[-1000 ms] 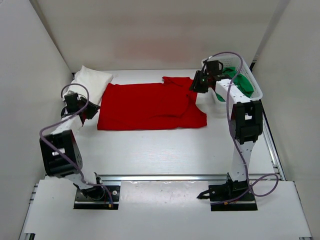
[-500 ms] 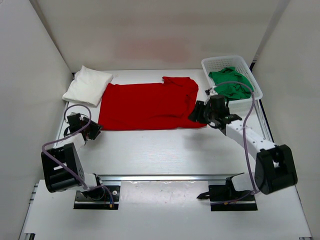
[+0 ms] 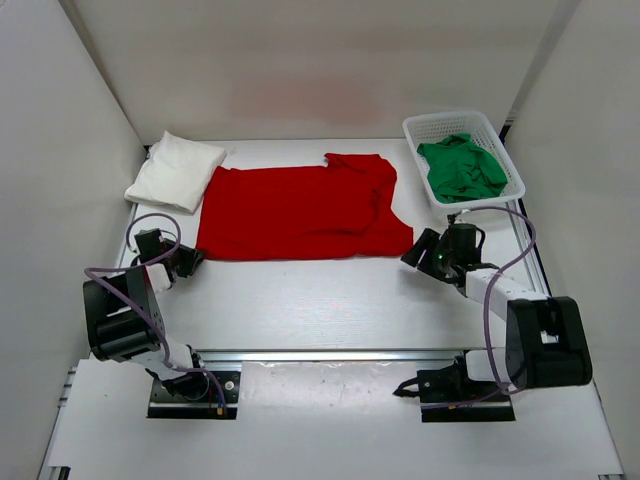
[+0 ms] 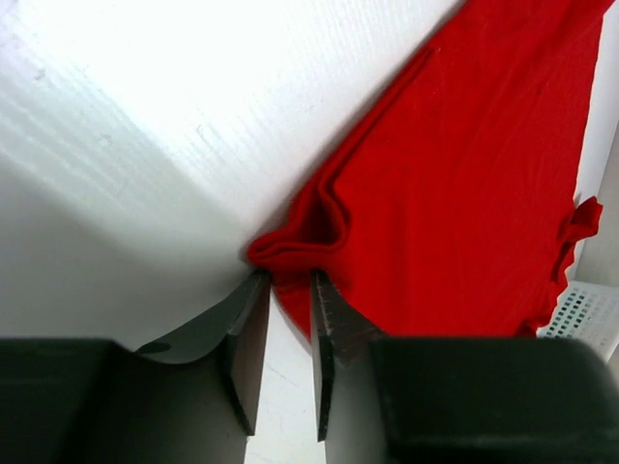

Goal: Fold and stack the t-shirts
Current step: Fold the flattened tshirt in 1/3 of the way

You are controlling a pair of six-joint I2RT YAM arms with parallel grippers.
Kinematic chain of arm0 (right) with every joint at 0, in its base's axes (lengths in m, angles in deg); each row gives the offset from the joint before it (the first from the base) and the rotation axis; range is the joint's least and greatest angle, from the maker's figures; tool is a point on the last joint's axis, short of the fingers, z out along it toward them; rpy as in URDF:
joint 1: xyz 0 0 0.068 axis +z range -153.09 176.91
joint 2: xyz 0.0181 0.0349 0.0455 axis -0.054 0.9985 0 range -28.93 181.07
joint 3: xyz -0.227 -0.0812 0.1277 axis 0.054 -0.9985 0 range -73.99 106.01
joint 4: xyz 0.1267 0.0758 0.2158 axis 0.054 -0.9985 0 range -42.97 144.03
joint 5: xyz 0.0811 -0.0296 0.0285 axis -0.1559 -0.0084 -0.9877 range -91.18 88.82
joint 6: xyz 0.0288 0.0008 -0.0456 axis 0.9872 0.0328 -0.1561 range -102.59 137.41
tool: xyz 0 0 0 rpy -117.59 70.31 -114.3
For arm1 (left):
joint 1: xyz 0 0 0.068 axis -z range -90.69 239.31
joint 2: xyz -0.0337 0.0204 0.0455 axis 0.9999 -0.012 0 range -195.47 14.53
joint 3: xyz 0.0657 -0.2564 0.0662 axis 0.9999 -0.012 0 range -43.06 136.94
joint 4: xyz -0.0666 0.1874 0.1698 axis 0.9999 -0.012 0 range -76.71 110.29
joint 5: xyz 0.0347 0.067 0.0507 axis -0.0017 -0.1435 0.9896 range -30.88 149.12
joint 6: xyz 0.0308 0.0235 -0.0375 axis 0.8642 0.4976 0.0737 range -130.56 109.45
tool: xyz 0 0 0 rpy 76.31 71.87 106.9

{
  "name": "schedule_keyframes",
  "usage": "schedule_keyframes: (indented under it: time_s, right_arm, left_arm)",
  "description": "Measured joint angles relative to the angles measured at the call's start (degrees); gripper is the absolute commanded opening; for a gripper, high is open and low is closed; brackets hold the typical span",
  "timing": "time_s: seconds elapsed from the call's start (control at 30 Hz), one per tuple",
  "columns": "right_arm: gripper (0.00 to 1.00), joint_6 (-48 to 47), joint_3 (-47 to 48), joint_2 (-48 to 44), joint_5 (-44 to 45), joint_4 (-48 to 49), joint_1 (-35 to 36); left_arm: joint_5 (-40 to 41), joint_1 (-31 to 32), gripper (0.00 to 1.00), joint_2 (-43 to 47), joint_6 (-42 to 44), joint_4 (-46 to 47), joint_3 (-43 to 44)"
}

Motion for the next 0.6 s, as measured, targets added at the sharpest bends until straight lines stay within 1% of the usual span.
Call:
schedule_keyframes:
  time_s: [0.1,0.3,0.4,0.5,0.53,0.57,0.6]
  right_arm:
    - [0.55,0.63,0.02,3.67,-0.11,3.5,-1.03]
    - [0.52,2.91,1.55,8.94,-1.03,9.53,-1.09]
    - [0.52,3.87,1.92,10.12,-0.9,11.15,-1.05]
    - [0.52,4.74,2.6,11.32,-0.61,12.07,-1.05]
    - [0.51,4.92,2.89,11.74,-0.55,12.31,-1.05]
    - [0.49,5.07,3.17,12.11,-0.52,12.44,-1.05]
    - [0.47,5.14,3.37,12.44,-0.42,12.61,-1.05]
  left_arm:
    - [-0.02,0.33,0.3,-1.05,-0.9,1.68,0.0]
    - [0.46,0.55,0.3,-2.14,-2.36,4.15,0.0]
    - [0.98,0.66,0.32,-2.4,-2.75,4.81,0.0]
    - [1.31,0.7,0.39,-2.43,-3.13,5.53,0.0]
    - [1.33,0.7,0.4,-2.43,-3.26,5.75,0.0]
    - [1.38,0.68,0.37,-2.43,-3.48,6.03,-0.11]
    - [1.44,0.68,0.32,-2.43,-3.56,6.54,-0.35]
